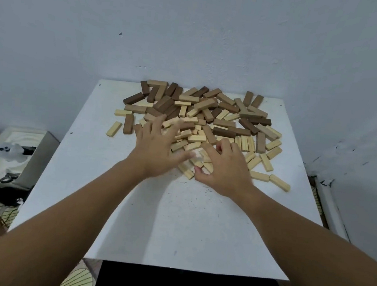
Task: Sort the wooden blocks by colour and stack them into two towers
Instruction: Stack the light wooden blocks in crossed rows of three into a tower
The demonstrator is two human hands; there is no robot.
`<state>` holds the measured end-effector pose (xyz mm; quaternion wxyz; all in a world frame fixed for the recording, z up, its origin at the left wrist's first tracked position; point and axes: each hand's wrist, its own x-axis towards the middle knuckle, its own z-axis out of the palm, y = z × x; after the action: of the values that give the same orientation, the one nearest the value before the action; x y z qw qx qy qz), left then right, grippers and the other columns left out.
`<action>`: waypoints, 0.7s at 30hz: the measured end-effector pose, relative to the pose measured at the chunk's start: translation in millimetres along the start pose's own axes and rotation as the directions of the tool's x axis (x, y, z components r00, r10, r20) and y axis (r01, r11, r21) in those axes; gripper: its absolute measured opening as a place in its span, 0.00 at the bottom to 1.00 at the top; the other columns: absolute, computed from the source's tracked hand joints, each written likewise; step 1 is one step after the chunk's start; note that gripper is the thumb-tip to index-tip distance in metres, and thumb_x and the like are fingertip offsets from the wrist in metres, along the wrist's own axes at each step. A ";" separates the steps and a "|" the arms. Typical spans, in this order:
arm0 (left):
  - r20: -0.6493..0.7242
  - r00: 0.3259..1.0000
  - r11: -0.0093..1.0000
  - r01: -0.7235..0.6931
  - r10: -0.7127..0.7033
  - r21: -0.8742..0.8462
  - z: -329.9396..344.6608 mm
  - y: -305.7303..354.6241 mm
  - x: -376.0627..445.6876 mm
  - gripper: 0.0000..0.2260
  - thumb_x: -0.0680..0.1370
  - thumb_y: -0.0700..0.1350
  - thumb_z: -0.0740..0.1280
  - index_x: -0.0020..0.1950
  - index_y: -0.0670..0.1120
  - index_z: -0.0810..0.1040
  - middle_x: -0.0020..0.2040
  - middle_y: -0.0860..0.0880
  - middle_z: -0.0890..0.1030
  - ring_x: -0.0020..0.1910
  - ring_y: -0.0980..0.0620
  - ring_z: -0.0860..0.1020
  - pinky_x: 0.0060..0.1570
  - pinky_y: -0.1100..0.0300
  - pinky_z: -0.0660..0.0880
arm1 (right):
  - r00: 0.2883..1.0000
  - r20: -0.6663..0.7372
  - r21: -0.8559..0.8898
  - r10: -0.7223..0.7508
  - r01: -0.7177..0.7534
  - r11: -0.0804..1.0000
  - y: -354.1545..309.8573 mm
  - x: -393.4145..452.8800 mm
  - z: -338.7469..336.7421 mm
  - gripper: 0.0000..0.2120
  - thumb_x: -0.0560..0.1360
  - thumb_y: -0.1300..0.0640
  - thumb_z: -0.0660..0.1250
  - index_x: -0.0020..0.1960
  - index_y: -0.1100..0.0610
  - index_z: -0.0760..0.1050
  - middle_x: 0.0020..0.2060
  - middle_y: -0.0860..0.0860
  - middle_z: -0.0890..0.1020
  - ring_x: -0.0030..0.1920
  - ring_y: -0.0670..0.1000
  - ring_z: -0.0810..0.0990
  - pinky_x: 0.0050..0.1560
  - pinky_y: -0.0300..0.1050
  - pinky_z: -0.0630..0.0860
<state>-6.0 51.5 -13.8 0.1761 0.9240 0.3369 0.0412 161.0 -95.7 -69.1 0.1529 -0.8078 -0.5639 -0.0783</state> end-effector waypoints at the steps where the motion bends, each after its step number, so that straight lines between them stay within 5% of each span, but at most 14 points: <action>1: 0.015 1.000 1.000 -0.017 0.017 -0.003 8.7 -6.3 -11.6 0.41 0.74 0.79 0.57 0.83 0.65 0.52 0.83 0.45 0.49 0.80 0.39 0.50 0.77 0.38 0.52 | 1.000 0.009 -0.007 -0.014 0.014 1.000 0.4 1.2 -0.7 0.31 0.72 0.32 0.62 0.69 0.47 0.74 0.50 0.51 0.72 0.48 0.53 0.70 0.48 0.50 0.74; 5: -0.006 0.999 0.999 -0.052 0.052 0.012 42.0 -20.5 -29.0 0.34 0.76 0.78 0.55 0.81 0.70 0.53 0.84 0.48 0.47 0.82 0.43 0.45 0.80 0.40 0.47 | 0.998 0.021 -0.007 -0.063 0.063 0.998 0.8 6.5 -4.1 0.25 0.72 0.37 0.63 0.64 0.49 0.77 0.49 0.50 0.76 0.47 0.53 0.73 0.48 0.51 0.76; 10: -0.212 0.976 0.995 -0.062 0.045 -0.077 55.0 -23.4 -28.8 0.20 0.83 0.64 0.59 0.74 0.63 0.70 0.75 0.49 0.61 0.75 0.45 0.58 0.75 0.42 0.59 | 0.999 -0.009 0.108 -0.047 0.048 0.993 -0.8 16.7 -6.7 0.13 0.75 0.45 0.64 0.53 0.51 0.78 0.42 0.46 0.74 0.37 0.50 0.73 0.35 0.43 0.70; 14: -0.305 0.952 0.997 -0.037 0.014 -0.068 59.0 -22.0 -32.9 0.22 0.82 0.60 0.64 0.76 0.60 0.70 0.75 0.47 0.62 0.75 0.43 0.58 0.75 0.39 0.59 | 1.000 -0.010 0.186 -0.014 0.015 0.982 0.3 40.2 -17.2 0.10 0.77 0.47 0.63 0.47 0.52 0.78 0.35 0.43 0.72 0.37 0.48 0.74 0.33 0.42 0.67; 18: -0.274 0.960 0.994 0.088 -0.065 0.072 59.6 -18.7 -28.8 0.35 0.77 0.75 0.58 0.82 0.67 0.54 0.84 0.43 0.49 0.82 0.37 0.44 0.79 0.38 0.45 | 0.992 -0.100 0.322 0.077 -0.041 0.946 2.1 82.4 -30.8 0.12 0.80 0.46 0.65 0.50 0.53 0.80 0.43 0.47 0.78 0.47 0.49 0.75 0.48 0.47 0.72; 21: -0.171 0.980 0.992 0.109 -0.098 0.059 55.3 -17.6 -26.8 0.35 0.77 0.77 0.53 0.81 0.70 0.44 0.85 0.43 0.47 0.83 0.39 0.40 0.79 0.37 0.44 | 0.981 0.053 0.387 0.184 -0.190 0.902 7.7 108.8 -38.7 0.26 0.78 0.33 0.64 0.69 0.48 0.74 0.63 0.49 0.77 0.68 0.55 0.68 0.69 0.53 0.66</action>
<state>-26.5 30.5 -70.5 0.1173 0.9039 0.3993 0.0982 208.2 -14.6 -1.4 0.3133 -0.8120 -0.4891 0.0566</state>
